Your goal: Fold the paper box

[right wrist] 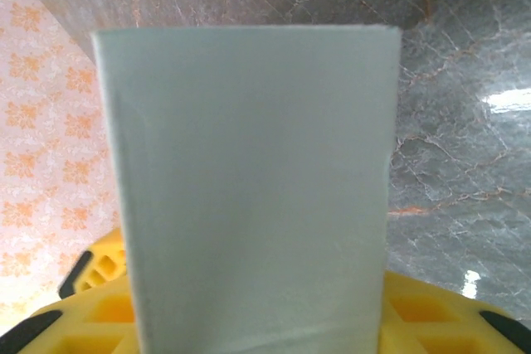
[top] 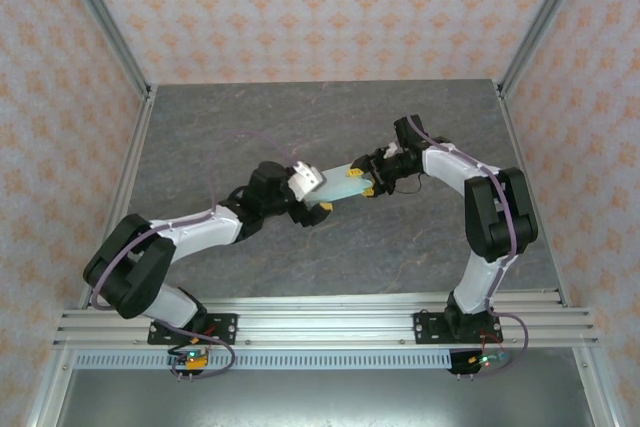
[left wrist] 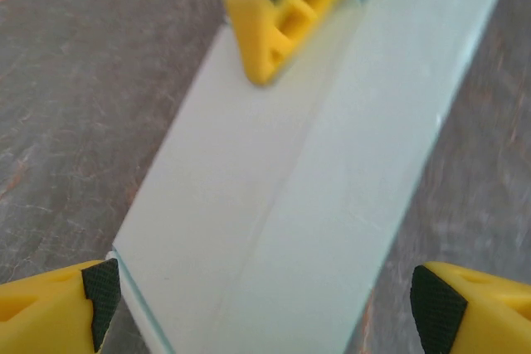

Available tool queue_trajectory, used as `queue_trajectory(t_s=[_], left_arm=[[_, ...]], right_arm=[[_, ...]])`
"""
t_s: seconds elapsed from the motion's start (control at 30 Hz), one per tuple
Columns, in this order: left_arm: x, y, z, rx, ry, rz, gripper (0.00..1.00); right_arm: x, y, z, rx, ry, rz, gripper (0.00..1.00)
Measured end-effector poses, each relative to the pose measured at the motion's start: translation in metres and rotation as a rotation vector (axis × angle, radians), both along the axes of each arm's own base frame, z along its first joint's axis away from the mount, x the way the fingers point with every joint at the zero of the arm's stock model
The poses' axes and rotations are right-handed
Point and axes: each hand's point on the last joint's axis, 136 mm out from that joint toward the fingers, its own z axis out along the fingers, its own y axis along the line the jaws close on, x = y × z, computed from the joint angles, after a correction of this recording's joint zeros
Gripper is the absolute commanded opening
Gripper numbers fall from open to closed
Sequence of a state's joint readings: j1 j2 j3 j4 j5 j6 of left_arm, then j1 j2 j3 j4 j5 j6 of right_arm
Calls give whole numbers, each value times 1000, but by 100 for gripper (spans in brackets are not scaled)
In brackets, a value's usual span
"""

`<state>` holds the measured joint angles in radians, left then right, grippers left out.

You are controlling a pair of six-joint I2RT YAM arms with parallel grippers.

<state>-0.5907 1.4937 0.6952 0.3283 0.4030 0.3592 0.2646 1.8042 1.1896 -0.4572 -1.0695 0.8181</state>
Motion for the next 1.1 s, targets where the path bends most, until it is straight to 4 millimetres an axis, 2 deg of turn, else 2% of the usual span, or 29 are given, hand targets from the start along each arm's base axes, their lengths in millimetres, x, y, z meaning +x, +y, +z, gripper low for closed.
queue_trajectory(t_s=[0.23,0.3,0.37,0.47,0.6,0.67,0.77,0.93,1.1], left_arm=[[12,-17,-33,279,-154,-60,84],[20,-21,-37,343,-204,-61,76],[30,-26,-37,396,-252,-55,67],[41,-34,-27,418,-296,-47,54],[43,-38,-21,413,-307,-49,44],[42,-39,-21,419,-299,-55,44],[41,-37,-20,441,-270,-64,45],[37,-38,-9,522,-173,-72,47],[11,-29,-3,580,-55,-134,51]], right_arm=[[2,-1,3,8,58,-53,46],[1,-2,4,4,61,-62,47],[3,-5,5,-9,56,-79,48],[8,-14,5,-21,51,-107,54],[2,-14,10,-18,39,-103,63],[-2,-16,14,-15,30,-101,67],[-3,-25,25,-18,3,-112,68],[1,-68,43,-71,-76,-177,71],[13,-103,47,-159,-175,-234,72]])
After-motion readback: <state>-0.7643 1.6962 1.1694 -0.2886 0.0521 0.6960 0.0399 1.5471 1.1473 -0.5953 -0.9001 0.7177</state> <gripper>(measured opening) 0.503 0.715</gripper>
